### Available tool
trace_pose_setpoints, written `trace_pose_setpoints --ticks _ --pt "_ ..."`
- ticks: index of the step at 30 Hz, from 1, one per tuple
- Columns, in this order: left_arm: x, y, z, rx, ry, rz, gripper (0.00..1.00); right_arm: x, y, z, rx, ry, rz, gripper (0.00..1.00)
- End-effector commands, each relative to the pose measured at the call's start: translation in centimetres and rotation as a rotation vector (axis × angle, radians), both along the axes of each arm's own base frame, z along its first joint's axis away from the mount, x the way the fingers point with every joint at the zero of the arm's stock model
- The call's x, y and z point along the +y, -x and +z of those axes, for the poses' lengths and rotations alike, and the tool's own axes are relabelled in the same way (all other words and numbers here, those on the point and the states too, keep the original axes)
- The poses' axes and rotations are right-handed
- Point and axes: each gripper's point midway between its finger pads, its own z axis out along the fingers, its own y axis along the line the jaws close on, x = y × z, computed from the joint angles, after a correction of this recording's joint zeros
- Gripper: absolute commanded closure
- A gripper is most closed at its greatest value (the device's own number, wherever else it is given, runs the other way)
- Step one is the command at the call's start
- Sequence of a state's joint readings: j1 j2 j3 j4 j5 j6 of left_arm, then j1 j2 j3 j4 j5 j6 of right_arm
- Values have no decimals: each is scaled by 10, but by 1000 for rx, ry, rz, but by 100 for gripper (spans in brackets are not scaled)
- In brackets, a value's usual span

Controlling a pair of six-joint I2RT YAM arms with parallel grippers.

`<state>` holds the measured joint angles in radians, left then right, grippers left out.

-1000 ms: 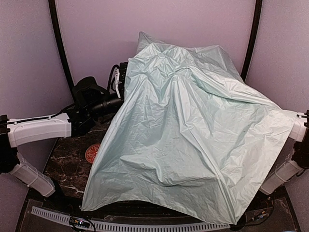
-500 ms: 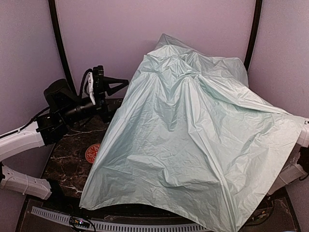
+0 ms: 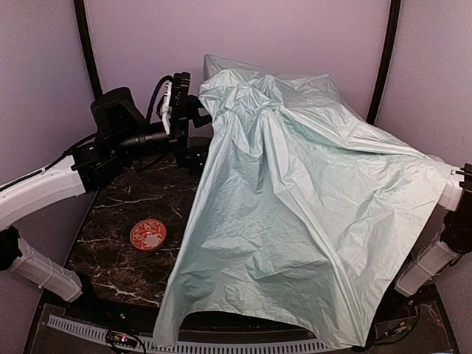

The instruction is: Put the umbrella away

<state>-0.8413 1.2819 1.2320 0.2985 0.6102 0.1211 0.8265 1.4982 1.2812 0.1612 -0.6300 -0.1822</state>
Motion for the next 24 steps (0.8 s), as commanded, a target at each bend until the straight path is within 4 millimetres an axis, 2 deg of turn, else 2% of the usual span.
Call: trace_pose_setpoints --ticks 1,4,6,8,9,10,12,14,16,17,21,22,24 --pt "-8 -36 5 20 -26 192 1 21 14 -10 25 71 61 100" --pt "-1 -65 3 23 -34 355 4 25 28 -15 -2 92 110 100" --pt "-1 -68 3 24 -25 369 9 27 37 -19 -20 113 151 100" --pt "-3 -65 2 25 -19 343 21 27 43 -21 -19 129 174 95" --pt "-4 -62 2 25 -13 326 30 27 43 -20 -17 131 174 92" --pt "-5 -59 2 28 -8 307 44 26 42 -20 -18 134 168 89" --pt "-7 -51 3 33 10 264 70 24 38 -22 -25 142 135 75" --pt "-5 -44 4 31 25 236 87 18 33 -22 -43 137 93 61" --pt "-2 -42 6 34 31 231 96 10 26 -26 -47 136 45 45" --pt "0 -42 7 36 32 238 100 4 22 -28 -43 135 21 38" --pt "14 -55 9 56 35 303 100 -25 8 -35 2 117 -84 23" --pt "18 -61 6 67 30 320 100 -35 7 -46 23 130 -111 18" --pt "27 -74 0 99 23 355 100 -52 5 -55 42 137 -158 8"
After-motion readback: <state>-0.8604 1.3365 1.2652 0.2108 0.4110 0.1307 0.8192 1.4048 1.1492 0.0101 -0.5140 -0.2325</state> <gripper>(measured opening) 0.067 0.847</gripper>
